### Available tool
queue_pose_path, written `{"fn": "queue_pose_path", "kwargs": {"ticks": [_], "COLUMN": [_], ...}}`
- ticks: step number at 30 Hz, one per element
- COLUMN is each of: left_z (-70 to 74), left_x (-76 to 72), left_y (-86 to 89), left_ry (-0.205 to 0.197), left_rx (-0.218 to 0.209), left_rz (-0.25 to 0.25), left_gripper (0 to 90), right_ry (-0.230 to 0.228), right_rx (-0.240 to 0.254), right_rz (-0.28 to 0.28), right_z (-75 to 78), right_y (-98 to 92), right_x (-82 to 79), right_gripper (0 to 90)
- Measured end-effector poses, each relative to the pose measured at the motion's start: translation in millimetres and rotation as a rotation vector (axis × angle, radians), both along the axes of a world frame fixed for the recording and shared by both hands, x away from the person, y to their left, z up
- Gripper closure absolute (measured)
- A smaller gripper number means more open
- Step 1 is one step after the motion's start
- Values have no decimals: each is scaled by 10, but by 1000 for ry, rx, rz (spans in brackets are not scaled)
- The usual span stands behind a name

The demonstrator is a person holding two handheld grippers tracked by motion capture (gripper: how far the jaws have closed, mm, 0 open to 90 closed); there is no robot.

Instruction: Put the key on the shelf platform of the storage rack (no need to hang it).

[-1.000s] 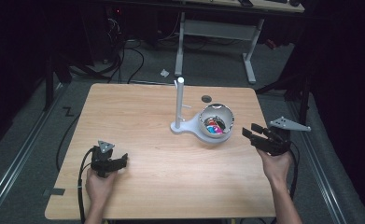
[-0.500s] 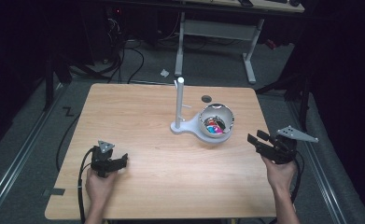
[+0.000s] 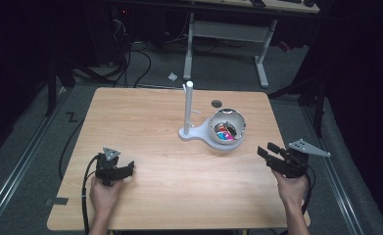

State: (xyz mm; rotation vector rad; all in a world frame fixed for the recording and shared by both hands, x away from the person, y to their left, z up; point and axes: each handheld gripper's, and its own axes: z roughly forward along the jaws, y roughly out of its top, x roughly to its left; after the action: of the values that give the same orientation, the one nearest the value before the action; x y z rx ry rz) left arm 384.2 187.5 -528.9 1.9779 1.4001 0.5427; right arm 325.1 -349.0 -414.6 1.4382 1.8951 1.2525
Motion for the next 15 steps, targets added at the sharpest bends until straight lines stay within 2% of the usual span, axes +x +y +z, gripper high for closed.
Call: {"fn": "queue_pose_path", "kwargs": {"ticks": [15], "left_z": [-1], "left_x": [0], "left_y": [-1], "left_ry": [-1], "left_rx": [1], "left_rz": [-2], "left_gripper": [222], "right_ry": [28], "right_rx": [0], "right_rz": [10], "right_z": [-215], "right_y": [108], "right_x": [15], "right_gripper": [494]}}
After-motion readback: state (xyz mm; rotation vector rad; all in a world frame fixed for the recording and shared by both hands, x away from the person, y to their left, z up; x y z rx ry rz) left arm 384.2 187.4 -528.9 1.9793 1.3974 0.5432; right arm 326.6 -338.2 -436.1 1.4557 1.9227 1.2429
